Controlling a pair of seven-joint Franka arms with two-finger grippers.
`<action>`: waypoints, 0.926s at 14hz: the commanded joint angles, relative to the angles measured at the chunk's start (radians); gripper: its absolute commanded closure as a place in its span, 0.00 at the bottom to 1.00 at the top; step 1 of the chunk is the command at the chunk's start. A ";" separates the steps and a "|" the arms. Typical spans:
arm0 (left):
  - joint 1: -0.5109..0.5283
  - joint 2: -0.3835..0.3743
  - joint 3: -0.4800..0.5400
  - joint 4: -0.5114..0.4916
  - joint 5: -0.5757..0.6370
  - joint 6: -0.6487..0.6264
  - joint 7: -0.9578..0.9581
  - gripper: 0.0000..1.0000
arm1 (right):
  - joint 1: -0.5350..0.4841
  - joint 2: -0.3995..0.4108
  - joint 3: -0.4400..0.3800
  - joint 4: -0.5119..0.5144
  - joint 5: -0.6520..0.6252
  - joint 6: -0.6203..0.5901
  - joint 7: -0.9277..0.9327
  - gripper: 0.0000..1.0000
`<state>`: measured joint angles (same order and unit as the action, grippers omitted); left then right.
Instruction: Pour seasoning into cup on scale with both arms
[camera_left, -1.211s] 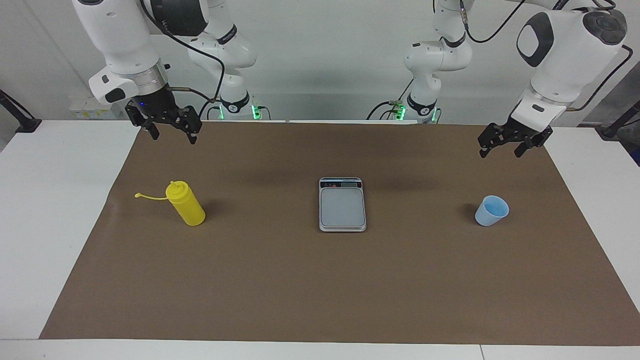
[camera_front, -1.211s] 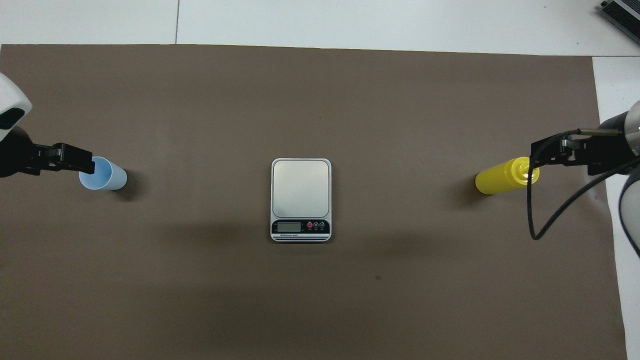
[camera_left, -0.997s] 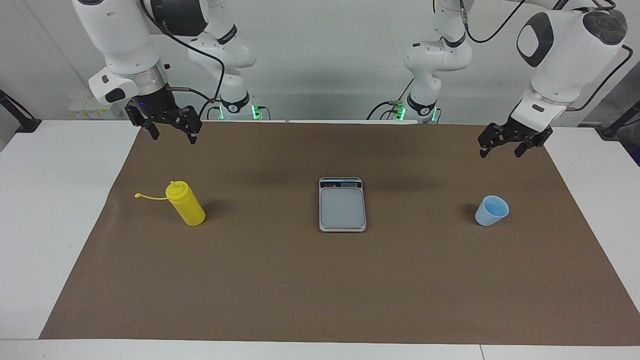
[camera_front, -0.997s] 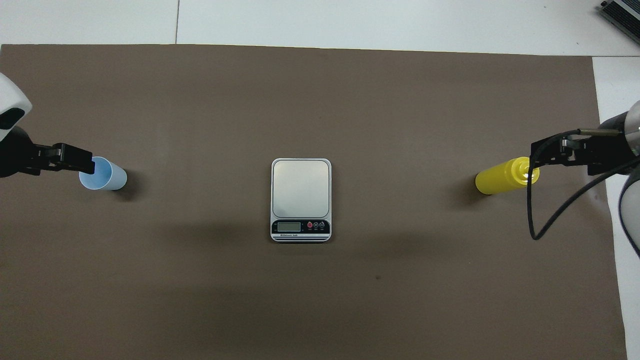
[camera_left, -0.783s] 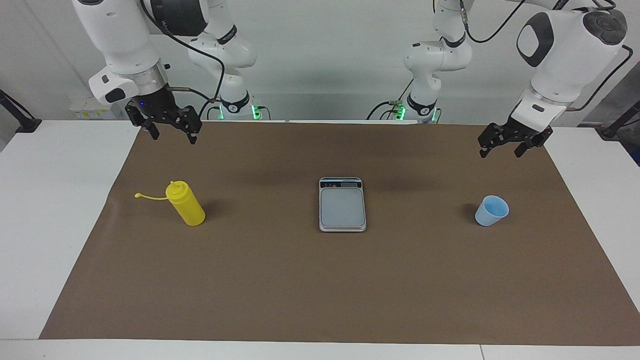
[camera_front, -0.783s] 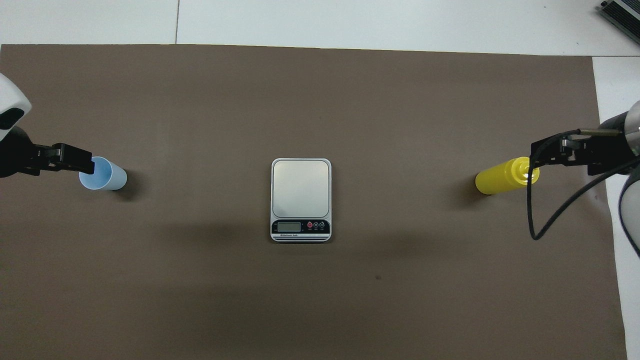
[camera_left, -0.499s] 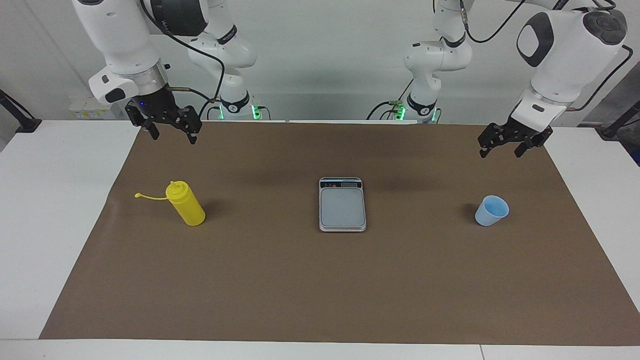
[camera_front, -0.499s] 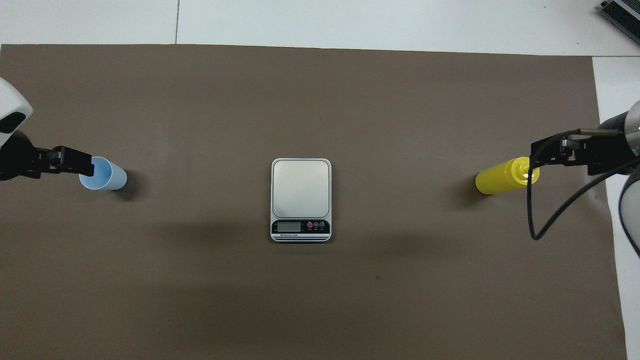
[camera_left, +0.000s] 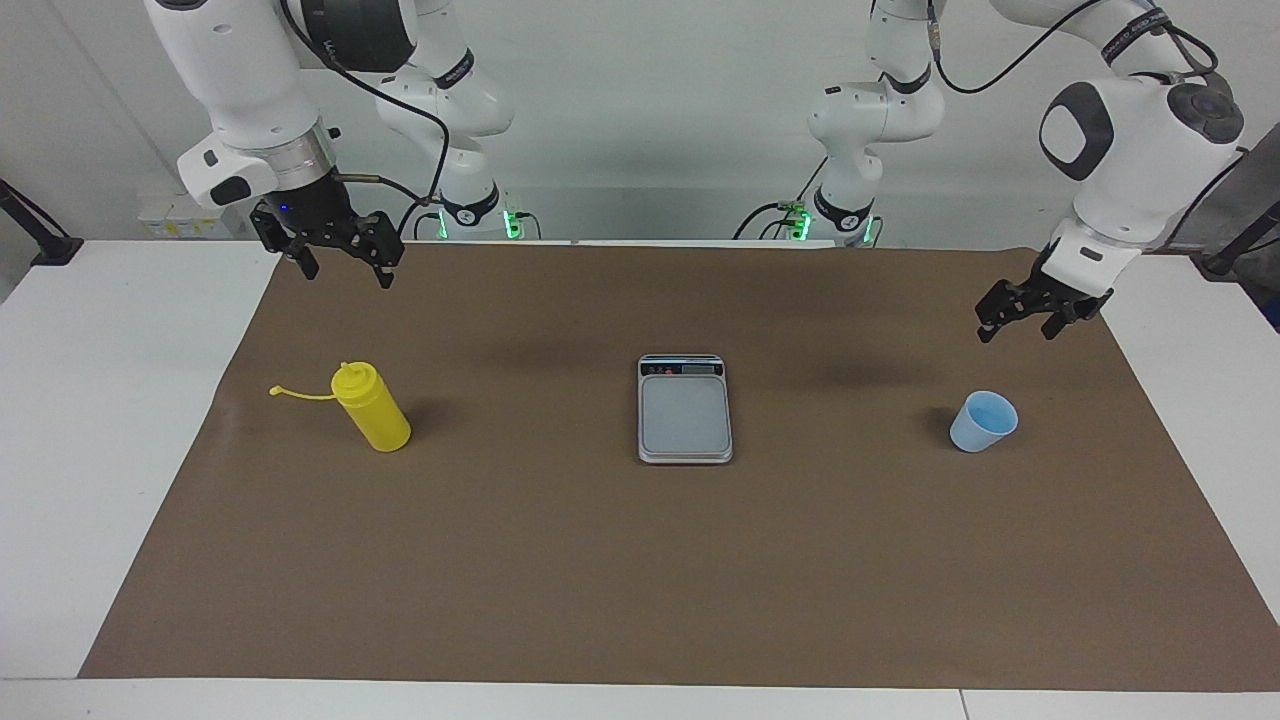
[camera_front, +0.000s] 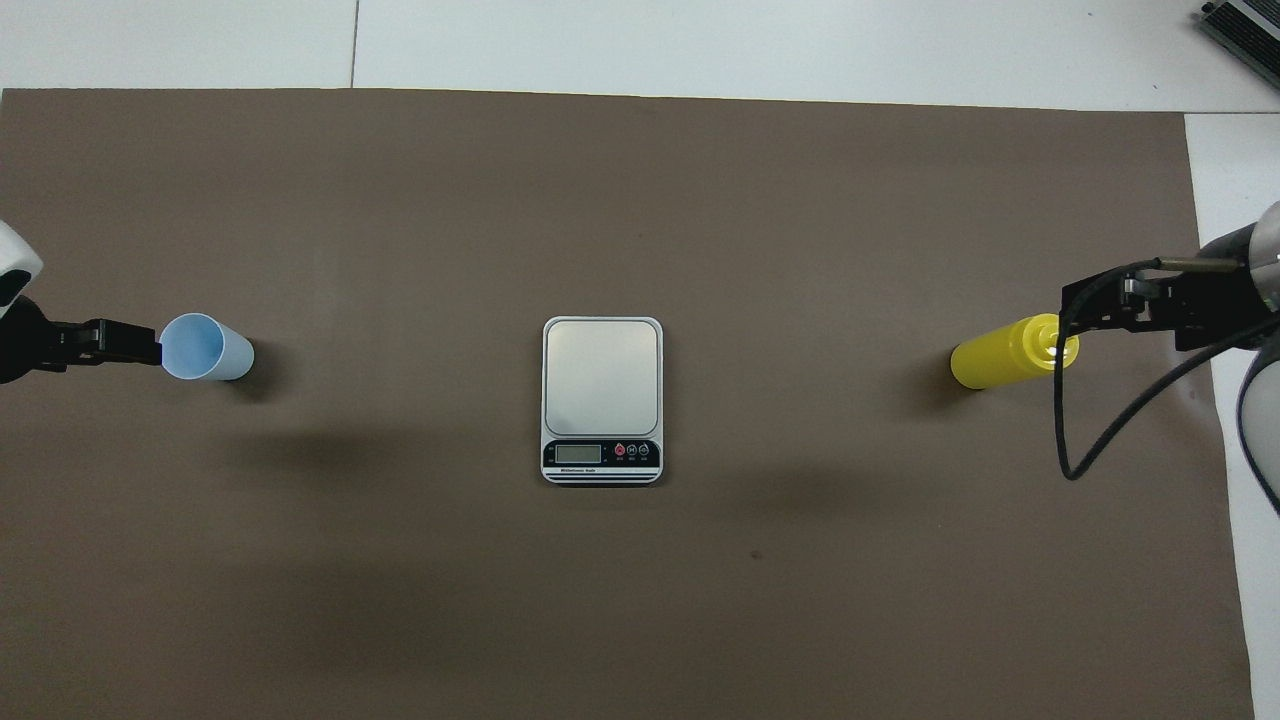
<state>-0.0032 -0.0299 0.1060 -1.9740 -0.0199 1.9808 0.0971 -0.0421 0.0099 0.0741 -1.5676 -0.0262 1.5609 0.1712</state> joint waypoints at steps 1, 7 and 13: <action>0.008 0.050 -0.002 -0.020 -0.014 0.094 0.021 0.00 | -0.018 -0.018 0.015 -0.019 0.015 -0.002 0.008 0.00; 0.011 0.073 0.004 -0.163 -0.014 0.315 0.022 0.00 | -0.018 -0.018 0.013 -0.019 0.015 -0.002 0.008 0.00; 0.019 0.113 0.024 -0.172 -0.014 0.346 0.090 0.00 | -0.019 -0.018 0.013 -0.019 0.015 -0.001 0.010 0.00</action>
<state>0.0089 0.0704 0.1246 -2.1304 -0.0199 2.2844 0.1485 -0.0422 0.0099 0.0741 -1.5677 -0.0262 1.5609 0.1712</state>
